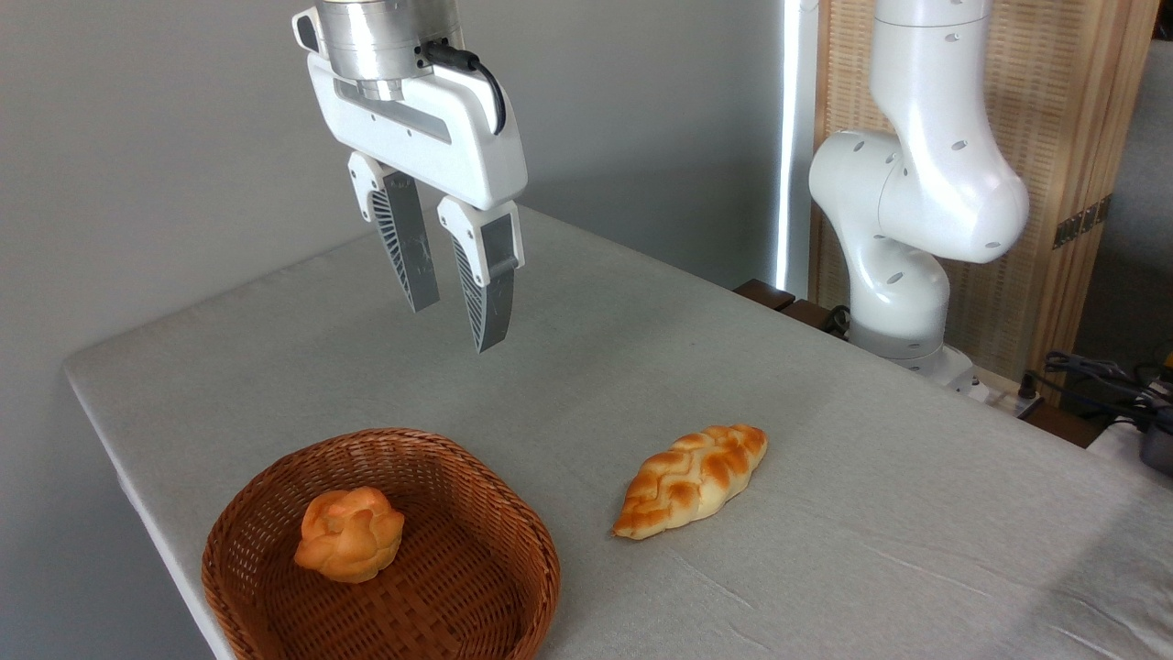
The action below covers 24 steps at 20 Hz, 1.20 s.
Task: Put bread into the basket
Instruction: 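Move the open gripper down toward the braided bread roll, then close the gripper on the braided bread roll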
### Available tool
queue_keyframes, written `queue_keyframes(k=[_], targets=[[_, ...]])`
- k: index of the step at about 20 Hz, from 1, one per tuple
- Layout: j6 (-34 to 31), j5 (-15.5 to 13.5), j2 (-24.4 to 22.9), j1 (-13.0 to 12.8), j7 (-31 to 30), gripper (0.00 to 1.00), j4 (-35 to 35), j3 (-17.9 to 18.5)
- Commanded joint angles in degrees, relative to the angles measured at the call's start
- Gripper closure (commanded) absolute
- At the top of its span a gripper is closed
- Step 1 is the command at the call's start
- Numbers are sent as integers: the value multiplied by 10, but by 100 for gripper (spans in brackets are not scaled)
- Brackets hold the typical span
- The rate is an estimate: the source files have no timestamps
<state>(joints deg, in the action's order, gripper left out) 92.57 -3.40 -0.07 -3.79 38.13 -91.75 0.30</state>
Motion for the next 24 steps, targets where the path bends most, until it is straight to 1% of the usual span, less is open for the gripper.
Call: queue_keyframes(k=[1, 3, 5, 7, 9, 11, 14, 15, 16, 17, 20, 23, 24], targets=[[5, 4, -9, 5, 11, 0, -25, 0], [5, 5, -16, 7, 15, 0, -45, 9], [13, 6, -31, 10, 33, 0, -75, 19], [36, 6, -55, 30, 76, 0, -113, 28], [64, 6, -91, 42, 106, 0, -172, 29], [88, 6, -119, 55, 110, 0, -225, 29], [116, 8, -145, 59, 113, 0, -288, 29], [119, 29, -154, 60, 127, 0, -311, 29], [121, 59, -166, 60, 146, 0, -341, 29], [128, 67, -177, 60, 150, 0, -365, 29], [136, 67, -180, 60, 147, 0, -392, 29], [160, 68, -179, 60, 150, 0, -440, 30], [164, 71, -179, 60, 150, 0, -449, 43]])
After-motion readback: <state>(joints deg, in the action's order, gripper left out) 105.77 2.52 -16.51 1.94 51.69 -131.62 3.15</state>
